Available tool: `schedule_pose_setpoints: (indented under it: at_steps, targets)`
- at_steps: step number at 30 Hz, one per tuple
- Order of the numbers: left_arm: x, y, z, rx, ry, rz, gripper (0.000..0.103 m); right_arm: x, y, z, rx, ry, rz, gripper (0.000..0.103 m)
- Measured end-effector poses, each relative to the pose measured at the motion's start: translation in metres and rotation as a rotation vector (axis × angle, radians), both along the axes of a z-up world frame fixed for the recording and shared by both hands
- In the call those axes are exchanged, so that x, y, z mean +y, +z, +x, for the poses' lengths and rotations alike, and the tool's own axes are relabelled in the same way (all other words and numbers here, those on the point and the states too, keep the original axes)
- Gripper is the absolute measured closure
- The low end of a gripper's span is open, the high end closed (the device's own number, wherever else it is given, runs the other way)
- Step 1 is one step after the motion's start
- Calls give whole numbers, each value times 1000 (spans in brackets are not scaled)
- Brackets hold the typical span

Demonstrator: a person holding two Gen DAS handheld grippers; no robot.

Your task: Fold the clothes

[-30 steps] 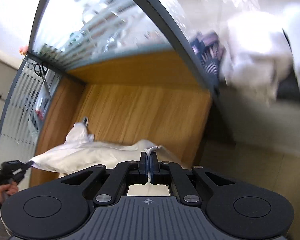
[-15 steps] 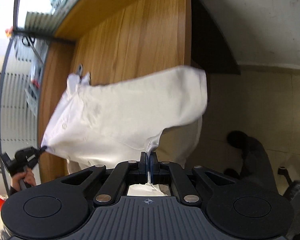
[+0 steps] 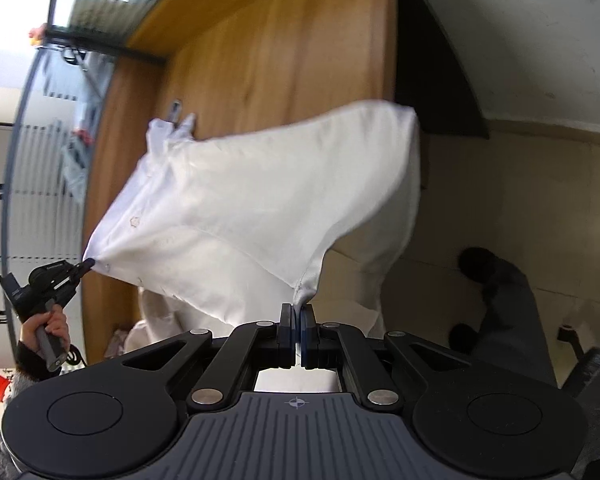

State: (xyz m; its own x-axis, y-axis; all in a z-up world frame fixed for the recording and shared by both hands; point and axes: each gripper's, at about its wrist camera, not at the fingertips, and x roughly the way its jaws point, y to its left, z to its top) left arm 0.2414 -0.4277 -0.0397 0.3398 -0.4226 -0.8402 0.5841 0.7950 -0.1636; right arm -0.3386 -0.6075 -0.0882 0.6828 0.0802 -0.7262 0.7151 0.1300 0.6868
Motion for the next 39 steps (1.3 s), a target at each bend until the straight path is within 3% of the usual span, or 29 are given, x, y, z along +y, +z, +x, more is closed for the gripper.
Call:
schedule_pose_setpoints:
  at_steps: [4, 8, 10, 12, 14, 19, 29, 39]
  targets:
    - [0, -3, 0, 1, 0, 38, 103, 4, 7, -2, -2, 13, -16, 99]
    - [1, -23, -1, 25, 12, 69, 101, 8, -5, -4, 50, 24, -30, 96]
    - [1, -32, -4, 20, 25, 94, 93, 9, -12, -3, 95, 38, -40, 92]
    - [0, -36, -10, 10, 19, 100, 76, 11, -15, -2, 117, 58, -60, 88]
    - [-3, -35, -18, -1, 1, 93, 76, 10, -16, -5, 141, 71, -94, 80]
    - [-22, -31, -46, -7, -51, 81, 70, -7, -23, -13, 143, 32, -161, 78]
    - [-107, -35, -114, 57, -141, 64, 64, -70, -65, -16, 71, -33, -199, 78]
    - [-194, -69, -149, 115, -204, 105, 64, -96, -95, -25, 4, 2, -191, 76]
